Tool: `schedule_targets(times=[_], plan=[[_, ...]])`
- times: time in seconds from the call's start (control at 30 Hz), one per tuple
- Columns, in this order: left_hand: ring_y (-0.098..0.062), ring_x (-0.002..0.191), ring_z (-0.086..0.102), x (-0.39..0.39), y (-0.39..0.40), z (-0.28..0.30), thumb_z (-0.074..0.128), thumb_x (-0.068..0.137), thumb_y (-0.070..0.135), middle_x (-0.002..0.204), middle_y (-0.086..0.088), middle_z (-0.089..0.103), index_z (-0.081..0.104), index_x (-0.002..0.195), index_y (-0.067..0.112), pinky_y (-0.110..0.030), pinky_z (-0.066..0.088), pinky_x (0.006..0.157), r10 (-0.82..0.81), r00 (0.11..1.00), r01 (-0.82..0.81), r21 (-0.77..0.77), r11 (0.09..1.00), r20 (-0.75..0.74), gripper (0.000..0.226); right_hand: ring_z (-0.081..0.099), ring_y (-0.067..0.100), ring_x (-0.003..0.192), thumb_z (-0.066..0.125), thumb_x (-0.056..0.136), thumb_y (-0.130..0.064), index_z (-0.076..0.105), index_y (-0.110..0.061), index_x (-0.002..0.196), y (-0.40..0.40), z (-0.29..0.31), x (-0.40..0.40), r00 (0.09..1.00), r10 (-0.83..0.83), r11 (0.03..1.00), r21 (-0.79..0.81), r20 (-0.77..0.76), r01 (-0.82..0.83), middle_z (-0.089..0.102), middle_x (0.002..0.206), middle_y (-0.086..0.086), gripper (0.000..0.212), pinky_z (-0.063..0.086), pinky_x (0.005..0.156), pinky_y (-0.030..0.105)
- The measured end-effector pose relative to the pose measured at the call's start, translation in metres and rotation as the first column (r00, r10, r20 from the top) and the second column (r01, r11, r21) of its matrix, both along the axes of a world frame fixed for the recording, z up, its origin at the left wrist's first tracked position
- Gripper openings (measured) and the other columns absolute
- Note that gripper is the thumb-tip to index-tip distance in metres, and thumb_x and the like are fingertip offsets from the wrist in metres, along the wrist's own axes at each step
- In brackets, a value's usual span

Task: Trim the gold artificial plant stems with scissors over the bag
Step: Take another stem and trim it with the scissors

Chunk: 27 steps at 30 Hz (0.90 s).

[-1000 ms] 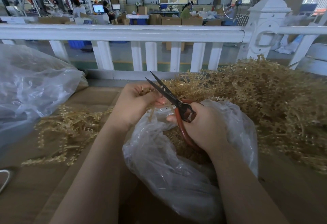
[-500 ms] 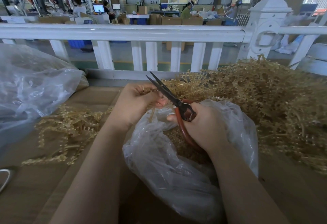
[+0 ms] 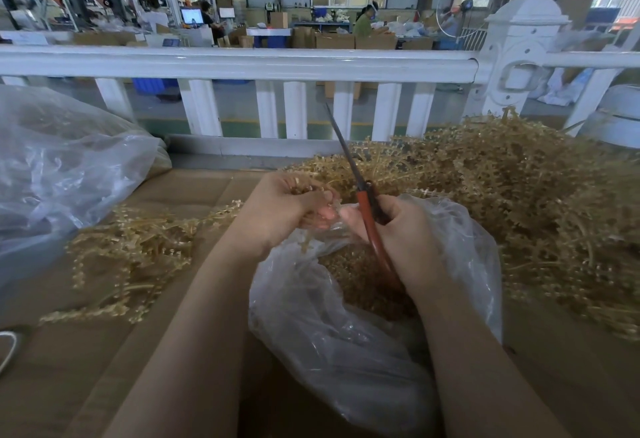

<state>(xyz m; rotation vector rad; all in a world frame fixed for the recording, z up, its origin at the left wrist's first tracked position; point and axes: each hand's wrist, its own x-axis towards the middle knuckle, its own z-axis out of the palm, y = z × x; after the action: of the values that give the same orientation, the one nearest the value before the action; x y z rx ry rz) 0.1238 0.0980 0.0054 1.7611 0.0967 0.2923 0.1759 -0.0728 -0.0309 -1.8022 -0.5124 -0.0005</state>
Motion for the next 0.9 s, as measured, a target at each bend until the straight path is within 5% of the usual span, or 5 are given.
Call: schedule_targets(times=[0.27,0.47,0.57,0.73,0.9], plan=[[-0.026,0.078,0.075,0.0,-0.005,0.0,0.075,0.073,0.039,0.093,-0.015,0.077,0.067,0.102,0.005,-0.034,0.059,0.068,-0.117,0.982,0.079,-0.245,0.966,-0.146,0.045,0.066,0.028,0.07,0.077,0.089,-0.025,0.074,-0.019,0.075,0.0,-0.004,0.006,0.991,-0.006,0.971,0.235,-0.132,0.037,0.073,0.07,0.005,0.016,0.055,0.082,0.056],[-0.015,0.068,0.071,-0.001,-0.001,-0.001,0.081,0.063,0.016,0.087,-0.011,0.077,0.079,0.089,0.011,-0.024,0.057,0.061,-0.214,0.962,0.156,-0.302,0.94,-0.17,0.026,0.064,0.049,0.08,0.076,0.09,-0.023,0.076,-0.028,0.07,-0.002,-0.002,0.007,0.986,0.019,0.925,0.376,-0.165,0.046,0.072,0.074,0.01,0.021,0.051,0.089,0.068],[-0.015,0.07,0.072,-0.001,0.0,-0.001,0.083,0.059,0.017,0.086,-0.01,0.077,0.08,0.086,0.014,-0.025,0.058,0.066,-0.234,0.953,0.171,-0.298,0.939,-0.191,0.027,0.065,0.037,0.077,0.076,0.09,-0.023,0.076,-0.028,0.07,-0.002,-0.003,0.008,0.985,0.018,0.915,0.399,-0.169,0.052,0.072,0.072,0.008,0.02,0.049,0.092,0.069],[-0.015,0.067,0.071,-0.002,-0.003,0.0,0.085,0.055,0.026,0.086,-0.008,0.076,0.077,0.089,0.015,-0.022,0.054,0.058,-0.236,0.945,0.166,-0.29,0.943,-0.227,0.036,0.067,0.028,0.074,0.078,0.088,-0.029,0.076,-0.027,0.073,-0.004,-0.005,0.008,0.991,0.007,0.916,0.399,-0.132,0.047,0.072,0.073,0.007,0.015,0.054,0.087,0.059],[-0.016,0.067,0.071,-0.002,-0.003,0.001,0.085,0.053,0.015,0.084,-0.009,0.075,0.069,0.099,0.015,-0.023,0.055,0.057,-0.278,0.94,0.203,-0.331,0.922,-0.197,0.049,0.055,0.006,0.051,0.077,0.088,-0.031,0.075,-0.026,0.071,-0.004,-0.007,0.01,0.992,-0.025,0.91,0.408,-0.122,0.073,0.07,0.067,0.002,0.018,0.045,0.055,0.023]])
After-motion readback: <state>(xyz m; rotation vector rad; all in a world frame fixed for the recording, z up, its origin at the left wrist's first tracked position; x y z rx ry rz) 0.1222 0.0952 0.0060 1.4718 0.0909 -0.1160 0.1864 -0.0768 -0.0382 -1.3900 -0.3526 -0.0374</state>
